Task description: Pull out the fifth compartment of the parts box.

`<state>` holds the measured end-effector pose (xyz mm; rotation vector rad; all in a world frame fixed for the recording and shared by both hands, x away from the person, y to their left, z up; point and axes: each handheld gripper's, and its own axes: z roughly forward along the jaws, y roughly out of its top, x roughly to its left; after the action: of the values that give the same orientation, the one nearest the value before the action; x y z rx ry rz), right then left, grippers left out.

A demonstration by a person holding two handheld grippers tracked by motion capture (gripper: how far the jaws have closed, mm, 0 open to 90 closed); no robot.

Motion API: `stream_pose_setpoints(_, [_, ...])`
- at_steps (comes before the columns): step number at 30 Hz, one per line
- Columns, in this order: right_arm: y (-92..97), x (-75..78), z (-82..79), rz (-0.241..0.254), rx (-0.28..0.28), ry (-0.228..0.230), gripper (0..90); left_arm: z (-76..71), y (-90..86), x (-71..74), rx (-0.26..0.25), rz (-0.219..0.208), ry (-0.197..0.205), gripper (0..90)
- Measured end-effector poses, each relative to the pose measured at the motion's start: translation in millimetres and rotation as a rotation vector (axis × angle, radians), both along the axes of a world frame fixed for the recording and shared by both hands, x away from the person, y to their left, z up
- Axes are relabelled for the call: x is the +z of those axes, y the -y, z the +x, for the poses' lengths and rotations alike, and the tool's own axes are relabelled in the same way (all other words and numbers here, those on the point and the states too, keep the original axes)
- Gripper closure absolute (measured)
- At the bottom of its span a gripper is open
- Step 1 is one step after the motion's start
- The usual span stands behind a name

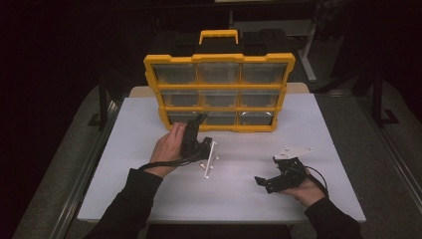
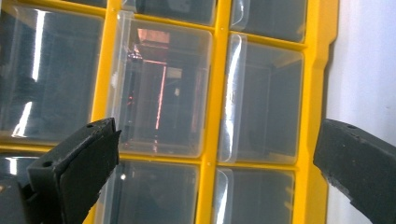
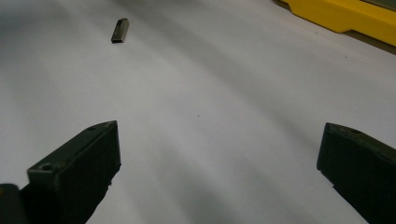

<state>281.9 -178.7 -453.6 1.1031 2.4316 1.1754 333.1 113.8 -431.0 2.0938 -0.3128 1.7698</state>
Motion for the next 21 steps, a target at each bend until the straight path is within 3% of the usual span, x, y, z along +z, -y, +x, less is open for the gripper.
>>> stream_pose_setpoints(21, [-0.1,0.1,-0.7,0.001,0.0,-0.002,0.0,10.8,9.9,16.2,0.007,0.003,0.029,0.0])
